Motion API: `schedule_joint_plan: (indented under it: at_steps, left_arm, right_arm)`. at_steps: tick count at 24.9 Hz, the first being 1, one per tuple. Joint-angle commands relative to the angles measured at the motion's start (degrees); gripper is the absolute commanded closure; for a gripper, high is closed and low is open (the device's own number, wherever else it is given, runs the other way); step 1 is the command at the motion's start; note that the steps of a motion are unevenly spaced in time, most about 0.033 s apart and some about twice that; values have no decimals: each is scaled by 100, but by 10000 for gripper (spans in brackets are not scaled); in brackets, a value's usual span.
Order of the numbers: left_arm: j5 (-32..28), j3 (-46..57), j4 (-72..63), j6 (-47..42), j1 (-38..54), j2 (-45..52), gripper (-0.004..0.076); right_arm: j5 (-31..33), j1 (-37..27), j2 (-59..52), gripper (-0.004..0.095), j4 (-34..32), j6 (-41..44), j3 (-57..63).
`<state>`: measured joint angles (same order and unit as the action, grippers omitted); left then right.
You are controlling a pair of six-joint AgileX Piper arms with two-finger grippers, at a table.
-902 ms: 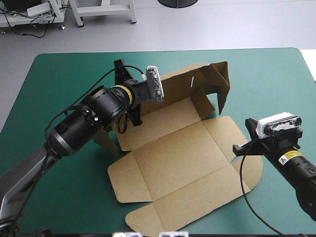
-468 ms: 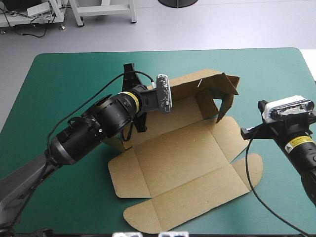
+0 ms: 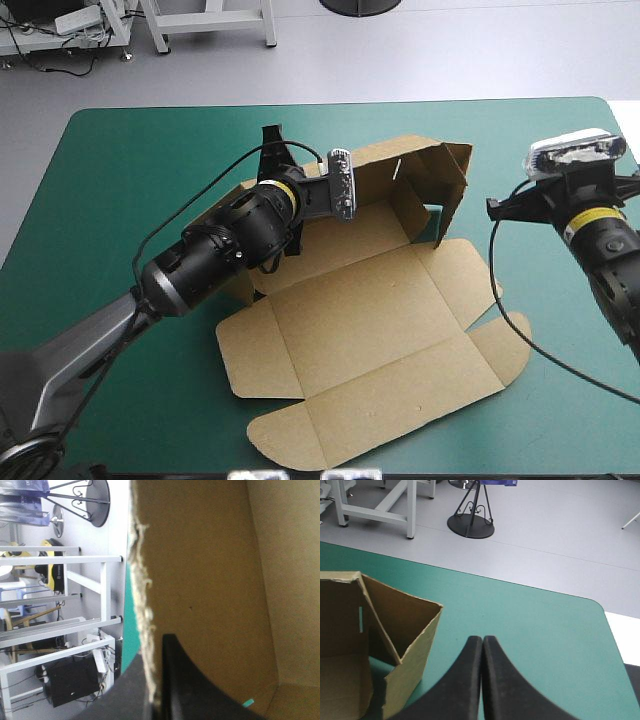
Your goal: Fold the box
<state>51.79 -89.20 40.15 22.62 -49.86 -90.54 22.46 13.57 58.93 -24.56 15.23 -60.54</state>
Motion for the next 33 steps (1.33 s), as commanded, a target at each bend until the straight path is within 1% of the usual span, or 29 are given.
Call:
schedule_joint_plan:
  at_steps: [1, 5, 8, 10, 12, 14, 15, 18, 22, 25, 29, 33]
  left_arm:
    - [-432, -191, 702, -497, 6, 45, 729]
    - [-502, -191, 1061, -887, 6, -141, 729]
    - [-529, -177, 1164, -1025, 6, -251, 729]
    - [-529, -177, 1164, -1039, 6, -327, 729]
    - [-529, -60, 1147, -1129, 6, -352, 729]
    - [-397, 127, 1164, -1129, -5, -352, 729]
    - [-397, 186, 1183, -1129, -5, -352, 729]
    - [-410, 427, 1253, -1129, -5, -352, 729]
    - [-413, 428, 1293, -1129, -5, -352, 729]
    - [-403, 428, 1293, -1129, -5, -352, 729]
    - [-403, 428, 1293, -1129, -5, -352, 729]
    - [-381, 428, 1261, -1129, -5, -352, 729]
  right_arm:
    - [-291, -296, 245, 914, -218, 30, -596]
    - [-273, -826, 624, 914, -195, 30, -1096]
    - [-260, -1147, 880, 931, 30, -127, -1361]
    - [-260, -1384, 1303, 933, 811, -853, -1605]
    - [-260, -1472, 1725, 933, 1633, -1523, -1819]
    - [-176, -1521, 2299, 933, 2456, -2151, -2211]
    - [-90, -1521, 2432, 933, 2605, -2295, -2336]
    - [605, -1540, 3184, 933, 3409, -3146, -3219]
    - [1130, -1716, 3719, 933, 4248, -3640, -4155]
    - [1514, -1862, 4015, 933, 4904, -4026, -4619]
    - [2013, -1973, 4440, 933, 5324, -4412, -5154]
    - [2465, -1985, 4957, 933, 5619, -4513, -5511]
